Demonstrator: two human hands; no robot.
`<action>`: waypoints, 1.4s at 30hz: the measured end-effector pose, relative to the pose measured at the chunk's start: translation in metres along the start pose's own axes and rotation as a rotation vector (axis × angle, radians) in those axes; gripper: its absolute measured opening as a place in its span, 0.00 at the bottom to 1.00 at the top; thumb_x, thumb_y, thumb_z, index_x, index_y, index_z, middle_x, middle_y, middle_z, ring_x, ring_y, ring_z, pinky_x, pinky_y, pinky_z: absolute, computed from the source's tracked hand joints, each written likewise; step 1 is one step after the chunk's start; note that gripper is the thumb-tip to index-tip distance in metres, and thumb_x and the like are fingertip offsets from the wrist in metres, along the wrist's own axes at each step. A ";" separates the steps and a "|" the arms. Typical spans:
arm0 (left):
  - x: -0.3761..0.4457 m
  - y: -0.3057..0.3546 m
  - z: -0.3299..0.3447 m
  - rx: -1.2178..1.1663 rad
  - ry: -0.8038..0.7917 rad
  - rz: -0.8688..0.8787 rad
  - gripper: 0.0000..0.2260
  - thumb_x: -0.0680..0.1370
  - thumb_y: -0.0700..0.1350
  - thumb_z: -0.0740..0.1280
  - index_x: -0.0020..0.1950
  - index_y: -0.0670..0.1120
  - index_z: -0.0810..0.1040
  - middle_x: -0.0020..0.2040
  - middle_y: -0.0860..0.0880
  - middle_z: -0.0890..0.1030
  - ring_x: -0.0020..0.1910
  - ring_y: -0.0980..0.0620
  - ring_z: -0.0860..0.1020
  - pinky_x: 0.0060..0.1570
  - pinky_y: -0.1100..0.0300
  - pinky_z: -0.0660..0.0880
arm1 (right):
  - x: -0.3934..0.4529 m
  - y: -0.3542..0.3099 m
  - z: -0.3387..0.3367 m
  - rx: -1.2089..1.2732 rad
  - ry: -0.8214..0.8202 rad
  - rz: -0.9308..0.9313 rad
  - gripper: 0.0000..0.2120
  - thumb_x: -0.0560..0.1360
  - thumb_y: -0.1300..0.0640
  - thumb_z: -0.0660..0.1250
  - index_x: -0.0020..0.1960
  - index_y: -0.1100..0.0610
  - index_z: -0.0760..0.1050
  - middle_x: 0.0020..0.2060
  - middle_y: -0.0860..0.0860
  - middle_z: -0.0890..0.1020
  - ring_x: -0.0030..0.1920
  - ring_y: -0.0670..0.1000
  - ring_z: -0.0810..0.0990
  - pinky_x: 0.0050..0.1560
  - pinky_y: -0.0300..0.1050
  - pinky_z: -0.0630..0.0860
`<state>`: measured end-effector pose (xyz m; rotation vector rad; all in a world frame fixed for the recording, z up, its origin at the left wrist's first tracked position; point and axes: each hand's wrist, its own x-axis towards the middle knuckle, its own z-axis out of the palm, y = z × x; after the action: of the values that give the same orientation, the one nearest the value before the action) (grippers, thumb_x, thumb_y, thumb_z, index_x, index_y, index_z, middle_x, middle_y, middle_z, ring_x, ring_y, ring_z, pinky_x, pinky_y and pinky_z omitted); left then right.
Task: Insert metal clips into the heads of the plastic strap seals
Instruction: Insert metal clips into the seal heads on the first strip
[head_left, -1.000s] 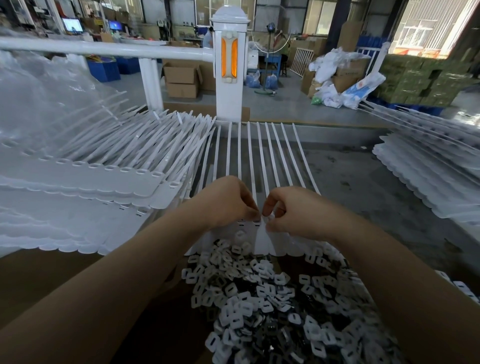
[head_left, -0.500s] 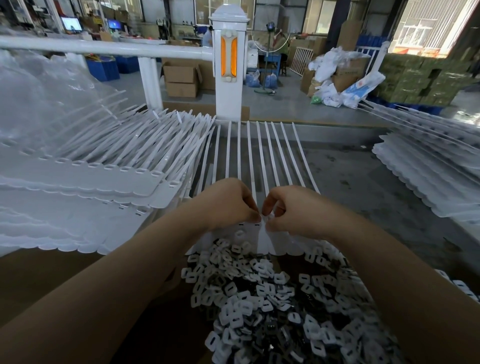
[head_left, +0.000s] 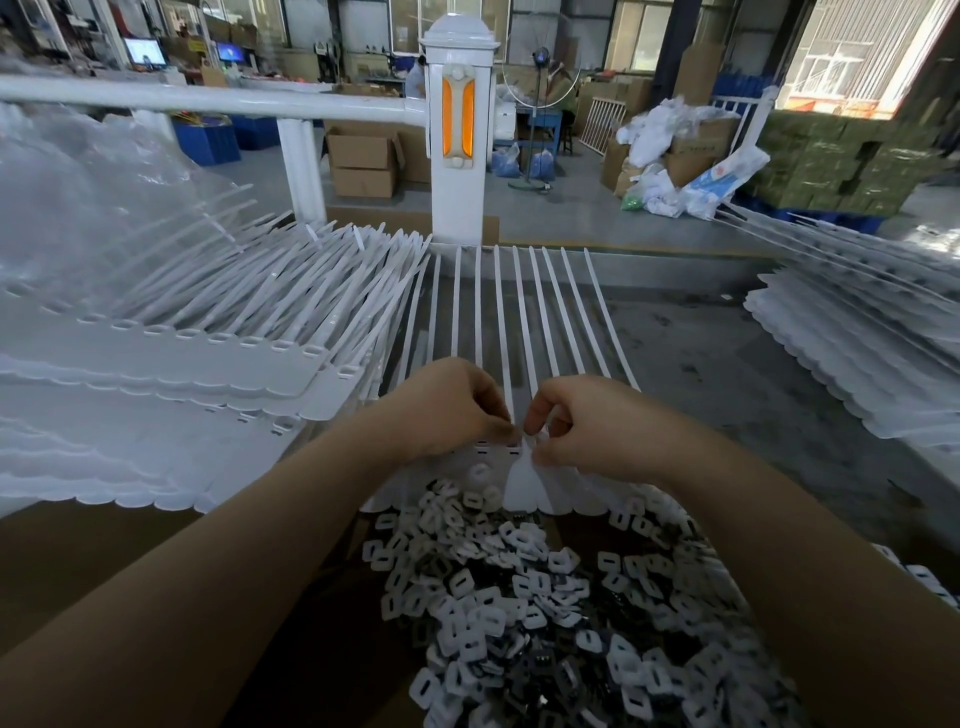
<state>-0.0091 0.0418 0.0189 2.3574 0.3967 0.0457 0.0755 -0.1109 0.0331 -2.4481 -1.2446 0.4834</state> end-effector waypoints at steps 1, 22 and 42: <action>0.000 0.001 0.003 0.016 0.004 0.004 0.04 0.72 0.49 0.75 0.42 0.50 0.83 0.39 0.54 0.83 0.40 0.59 0.81 0.40 0.64 0.76 | -0.001 0.000 0.000 0.006 -0.002 0.006 0.10 0.73 0.54 0.72 0.45 0.42 0.72 0.41 0.42 0.76 0.40 0.42 0.75 0.36 0.37 0.69; -0.004 -0.011 -0.008 -0.104 -0.066 0.044 0.03 0.76 0.48 0.71 0.42 0.53 0.83 0.39 0.56 0.84 0.38 0.61 0.80 0.41 0.63 0.72 | -0.010 -0.021 0.010 -0.118 -0.122 -0.286 0.05 0.71 0.50 0.75 0.45 0.42 0.81 0.38 0.38 0.81 0.40 0.34 0.78 0.35 0.28 0.71; -0.010 -0.002 -0.021 -0.382 -0.082 0.046 0.04 0.76 0.46 0.71 0.46 0.46 0.84 0.40 0.49 0.86 0.33 0.61 0.79 0.30 0.70 0.71 | -0.007 -0.007 -0.010 0.459 0.142 0.065 0.04 0.76 0.57 0.71 0.43 0.55 0.83 0.32 0.47 0.84 0.29 0.40 0.79 0.29 0.33 0.74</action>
<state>-0.0220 0.0548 0.0336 1.9841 0.2664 0.0428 0.0714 -0.1147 0.0459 -2.0947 -0.8830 0.5344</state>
